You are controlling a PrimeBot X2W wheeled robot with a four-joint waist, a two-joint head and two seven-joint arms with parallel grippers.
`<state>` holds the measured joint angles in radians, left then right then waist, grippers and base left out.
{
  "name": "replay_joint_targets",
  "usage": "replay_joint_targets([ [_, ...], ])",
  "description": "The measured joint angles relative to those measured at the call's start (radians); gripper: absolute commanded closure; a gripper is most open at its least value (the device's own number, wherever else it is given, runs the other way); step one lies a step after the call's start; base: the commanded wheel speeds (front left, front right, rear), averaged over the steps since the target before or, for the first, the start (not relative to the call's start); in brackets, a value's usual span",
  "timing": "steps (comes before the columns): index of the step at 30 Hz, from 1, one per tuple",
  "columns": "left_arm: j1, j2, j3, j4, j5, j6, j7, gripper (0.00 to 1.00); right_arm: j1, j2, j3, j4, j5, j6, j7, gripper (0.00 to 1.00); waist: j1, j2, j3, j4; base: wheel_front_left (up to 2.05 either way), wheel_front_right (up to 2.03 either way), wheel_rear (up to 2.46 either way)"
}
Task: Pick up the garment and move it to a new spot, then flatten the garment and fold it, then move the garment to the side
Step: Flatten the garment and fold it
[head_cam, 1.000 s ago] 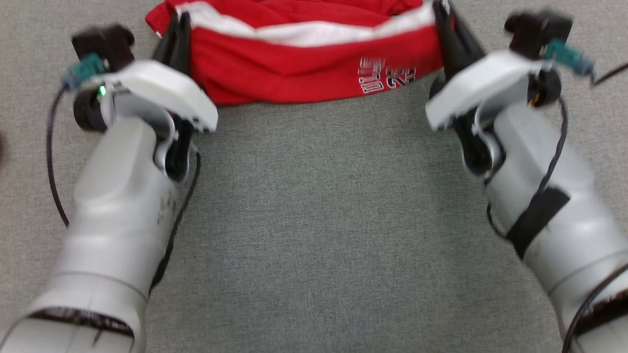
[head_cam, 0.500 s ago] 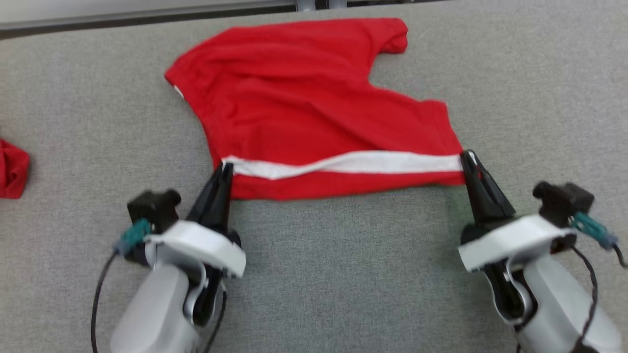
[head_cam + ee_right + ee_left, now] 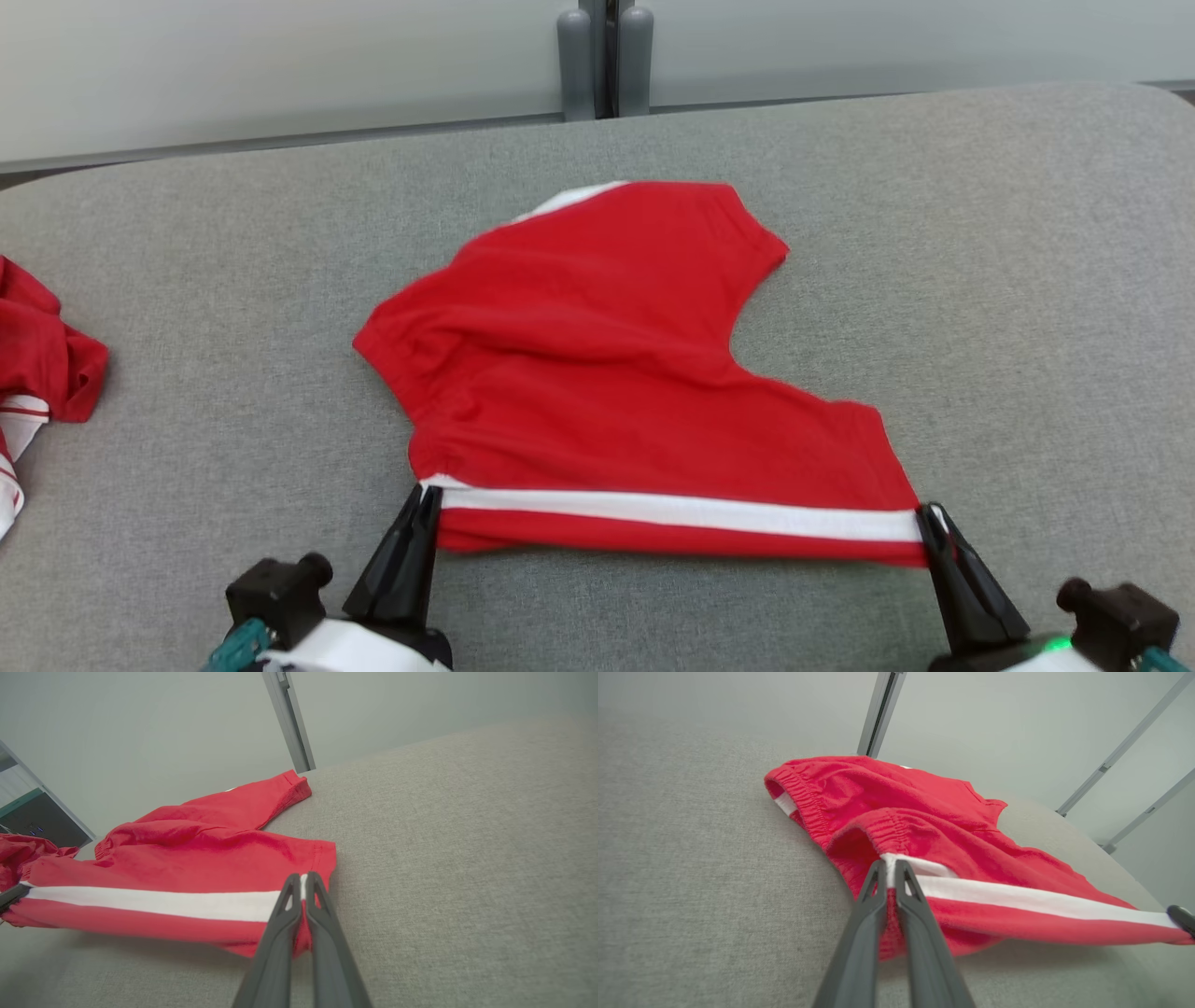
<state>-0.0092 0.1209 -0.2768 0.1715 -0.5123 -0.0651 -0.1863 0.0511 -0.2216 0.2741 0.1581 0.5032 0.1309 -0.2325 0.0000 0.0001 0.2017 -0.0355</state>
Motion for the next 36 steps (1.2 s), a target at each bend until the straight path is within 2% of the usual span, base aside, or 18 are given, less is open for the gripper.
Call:
replay_joint_targets([
  [8,0.147,0.014,-0.003,-0.219,-0.016,0.077,0.087,1.00,0.163,0.030,-0.074,-0.168,-0.056,0.000,0.097,1.00,0.0000,0.0000,-0.036,-0.004,0.00,0.00,0.00],
  [11,0.165,0.014,-0.006,-0.258,-0.018,0.092,0.104,1.00,0.178,0.042,-0.100,-0.209,-0.067,0.000,0.121,1.00,0.0000,0.0000,-0.042,-0.003,0.00,0.00,0.00],
  [16,0.159,0.015,-0.003,-0.270,-0.034,0.092,0.118,1.00,0.143,0.043,-0.123,-0.231,-0.075,0.000,0.154,1.00,0.0000,0.0000,-0.036,-0.002,0.00,0.00,0.00],
  [22,0.044,0.011,-0.006,-0.223,-0.049,0.067,0.142,1.00,-0.058,0.000,-0.117,-0.162,-0.057,0.000,0.168,1.00,0.0000,0.0000,0.003,0.007,0.00,0.00,0.00],
  [30,-0.150,-0.014,0.005,-0.114,-0.089,0.022,0.121,1.00,-0.423,-0.060,-0.026,0.039,-0.011,0.000,0.162,1.00,0.0000,0.0000,0.112,0.046,0.00,0.00,0.00],
  [31,-0.150,-0.014,0.005,-0.114,-0.089,0.022,0.121,1.00,-0.423,-0.060,-0.026,0.039,-0.011,0.000,0.162,1.00,0.0000,0.0000,0.112,0.046,0.00,0.00,0.00],
  [34,-0.234,-0.032,0.017,-0.065,-0.107,0.011,0.078,1.00,-0.636,-0.103,0.052,0.184,0.026,0.000,0.162,1.00,0.0000,0.0000,0.175,0.090,0.00,0.00,0.00],
  [35,-0.234,-0.032,0.017,-0.065,-0.107,0.011,0.078,1.00,-0.636,-0.103,0.052,0.184,0.026,0.000,0.162,1.00,0.0000,0.0000,0.175,0.090,0.00,0.00,0.00],
  [36,-0.256,-0.038,0.019,-0.049,-0.118,0.004,0.063,1.00,-0.717,-0.118,0.087,0.240,0.045,0.000,0.162,1.00,0.0000,0.0000,0.195,0.112,0.00,0.00,0.00],
])
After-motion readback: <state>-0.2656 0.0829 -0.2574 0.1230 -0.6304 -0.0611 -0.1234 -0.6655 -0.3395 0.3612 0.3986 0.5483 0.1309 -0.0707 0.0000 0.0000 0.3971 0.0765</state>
